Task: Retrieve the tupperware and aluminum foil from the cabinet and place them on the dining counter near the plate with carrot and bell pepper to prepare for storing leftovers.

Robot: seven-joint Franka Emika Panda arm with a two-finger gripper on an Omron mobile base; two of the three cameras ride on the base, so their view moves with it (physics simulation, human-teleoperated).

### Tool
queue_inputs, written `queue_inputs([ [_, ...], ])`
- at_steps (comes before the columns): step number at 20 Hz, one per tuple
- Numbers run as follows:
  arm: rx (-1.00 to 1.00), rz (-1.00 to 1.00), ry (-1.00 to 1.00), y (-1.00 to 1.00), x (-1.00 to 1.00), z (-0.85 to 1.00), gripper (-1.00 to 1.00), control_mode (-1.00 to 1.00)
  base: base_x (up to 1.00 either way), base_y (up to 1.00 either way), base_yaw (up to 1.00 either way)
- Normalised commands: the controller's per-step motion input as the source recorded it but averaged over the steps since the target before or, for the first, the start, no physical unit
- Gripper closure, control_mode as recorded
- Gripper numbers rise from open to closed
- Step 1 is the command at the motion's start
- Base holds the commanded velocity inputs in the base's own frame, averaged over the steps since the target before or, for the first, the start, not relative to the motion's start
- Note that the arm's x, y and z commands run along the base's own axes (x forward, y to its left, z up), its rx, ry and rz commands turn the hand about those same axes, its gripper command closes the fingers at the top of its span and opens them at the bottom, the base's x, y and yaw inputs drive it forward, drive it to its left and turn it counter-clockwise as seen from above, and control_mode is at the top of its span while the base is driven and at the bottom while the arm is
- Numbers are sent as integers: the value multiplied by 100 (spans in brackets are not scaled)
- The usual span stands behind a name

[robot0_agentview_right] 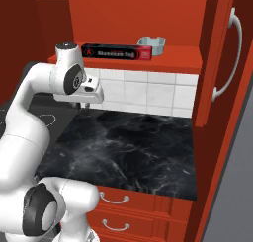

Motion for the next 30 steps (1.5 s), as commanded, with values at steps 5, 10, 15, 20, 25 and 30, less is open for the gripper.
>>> queue_inputs([
  [5, 2, -2, -12, -9, -3, 5, -100, -100, 0, 0, 0],
  [10, 4, -14, -22, -15, 0, 42, -100, -100, 0, 0, 0],
  [15, 0, -16, -30, 0, 0, 49, -100, -100, 0, 0, 0],
  [20, 0, -16, -33, 0, 0, 58, -100, -100, 0, 0, 0],
  [25, 10, -25, -24, -7, 1, 54, -100, -100, 0, 0, 0],
  [30, 23, -24, -9, -15, 7, 33, -100, -100, 0, 0, 0],
])
